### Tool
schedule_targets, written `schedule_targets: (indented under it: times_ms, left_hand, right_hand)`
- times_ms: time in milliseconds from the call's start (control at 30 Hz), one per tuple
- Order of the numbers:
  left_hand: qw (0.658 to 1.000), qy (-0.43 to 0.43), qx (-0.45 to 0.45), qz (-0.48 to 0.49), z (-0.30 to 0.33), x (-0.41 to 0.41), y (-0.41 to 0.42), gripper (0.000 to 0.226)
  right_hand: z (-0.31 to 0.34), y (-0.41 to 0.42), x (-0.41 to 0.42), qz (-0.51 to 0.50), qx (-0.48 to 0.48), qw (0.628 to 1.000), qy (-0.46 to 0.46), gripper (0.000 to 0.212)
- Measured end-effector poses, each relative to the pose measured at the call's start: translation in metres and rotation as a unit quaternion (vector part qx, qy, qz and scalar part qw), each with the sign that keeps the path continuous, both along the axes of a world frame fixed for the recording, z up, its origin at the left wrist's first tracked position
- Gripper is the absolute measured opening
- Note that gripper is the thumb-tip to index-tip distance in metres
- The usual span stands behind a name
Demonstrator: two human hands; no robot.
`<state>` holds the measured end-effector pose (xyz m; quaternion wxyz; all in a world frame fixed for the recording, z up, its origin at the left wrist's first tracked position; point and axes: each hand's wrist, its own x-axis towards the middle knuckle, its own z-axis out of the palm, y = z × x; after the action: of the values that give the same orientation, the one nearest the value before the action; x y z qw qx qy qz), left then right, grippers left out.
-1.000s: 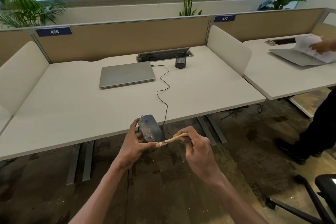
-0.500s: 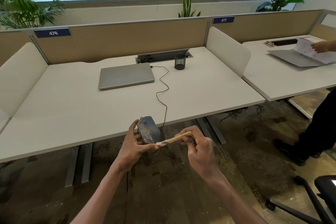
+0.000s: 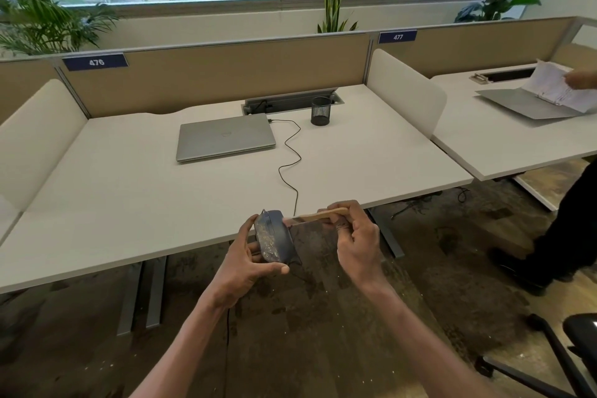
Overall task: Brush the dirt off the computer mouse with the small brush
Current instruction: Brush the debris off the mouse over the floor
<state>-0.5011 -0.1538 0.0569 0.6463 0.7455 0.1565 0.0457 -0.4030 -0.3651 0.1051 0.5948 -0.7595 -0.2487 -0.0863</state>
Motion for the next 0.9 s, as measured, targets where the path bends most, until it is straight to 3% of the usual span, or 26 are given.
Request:
schedule_targets:
  times_ms: [300,533,700,900]
  left_hand:
    - [1.0,0.013,0.01,0.014,0.003,-0.007,0.004,0.144]
    - [0.999,0.019,0.015,-0.021,0.005,-0.001,-0.004,0.132]
    - [0.999,0.03,-0.003,-0.029,0.006,-0.001,-0.005,0.143]
    - [0.999,0.03,-0.006,-0.04,0.004,-0.001,-0.004,0.141]
  right_hand:
    - [0.007,-0.019,0.005,0.076,-0.11,0.991,-0.007,0.024]
    - [0.028,0.0,0.011,0.083,-0.119,0.985,-0.088,0.028]
    - [0.037,0.018,0.02,0.078,-0.125,0.98,-0.134,0.025]
    - [0.041,0.026,0.019,0.109,-0.169,0.97,-0.134,0.023]
